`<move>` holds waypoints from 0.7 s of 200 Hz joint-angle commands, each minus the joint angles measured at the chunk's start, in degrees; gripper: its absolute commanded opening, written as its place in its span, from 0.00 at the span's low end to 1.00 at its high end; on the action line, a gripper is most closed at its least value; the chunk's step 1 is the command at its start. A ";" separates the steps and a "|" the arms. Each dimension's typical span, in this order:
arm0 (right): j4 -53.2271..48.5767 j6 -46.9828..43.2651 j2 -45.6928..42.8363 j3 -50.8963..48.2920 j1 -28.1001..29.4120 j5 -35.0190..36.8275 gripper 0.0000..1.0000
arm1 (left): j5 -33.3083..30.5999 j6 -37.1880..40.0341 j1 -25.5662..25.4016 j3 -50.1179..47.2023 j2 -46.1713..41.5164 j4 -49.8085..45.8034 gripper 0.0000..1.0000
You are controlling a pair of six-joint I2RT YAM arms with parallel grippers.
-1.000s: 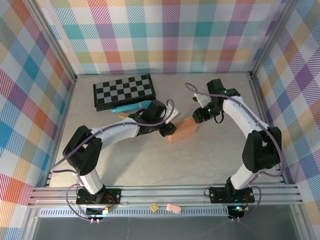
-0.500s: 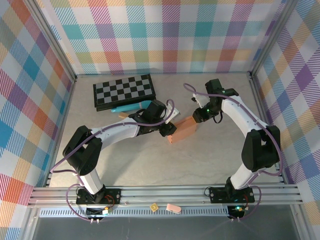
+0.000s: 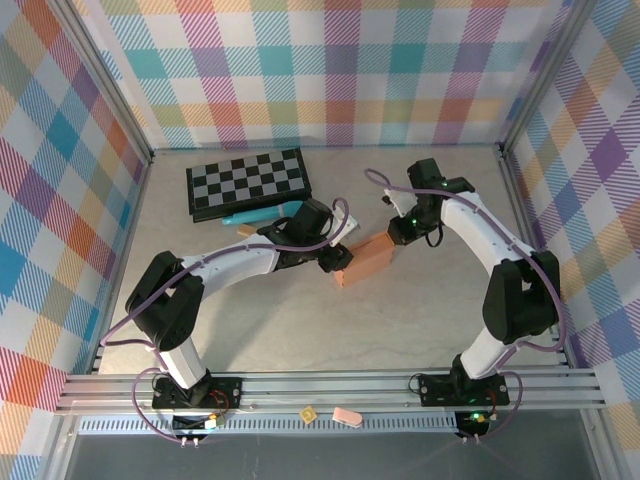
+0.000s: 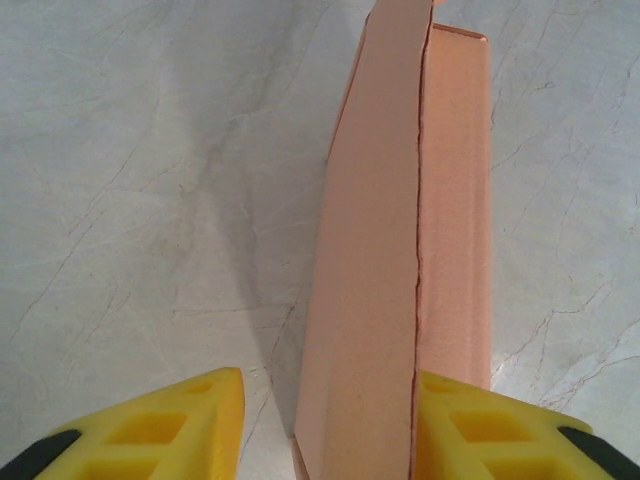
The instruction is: Fold the paper box
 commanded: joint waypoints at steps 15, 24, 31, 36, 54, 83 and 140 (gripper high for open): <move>-0.50 1.28 -1.91 0.14 1.19 1.56 0.14 | -1.10 -0.21 -0.32 1.29 -0.61 -2.31 0.43; -0.67 1.64 -2.12 0.22 1.24 1.26 0.12 | -1.41 -0.41 -0.30 1.29 -0.65 -2.31 0.44; -0.85 1.91 -2.22 0.24 1.47 1.14 0.11 | -1.62 -0.58 -0.39 1.29 -0.77 -2.21 0.44; -0.95 2.15 -2.33 0.28 1.64 1.31 0.10 | -1.76 -0.70 -0.38 1.21 -0.79 -2.22 0.45; -1.39 3.31 -2.32 0.12 1.84 1.49 0.06 | -2.31 -1.00 -0.37 1.29 -1.00 -2.13 0.46; -2.00 5.52 -2.47 0.08 1.96 1.49 0.01 | -3.61 -1.78 -0.41 1.62 -1.77 -2.18 0.49; -2.46 9.36 -2.85 -0.38 2.26 1.67 0.00 | -3.62 -3.00 -0.40 1.04 -3.03 -2.66 0.50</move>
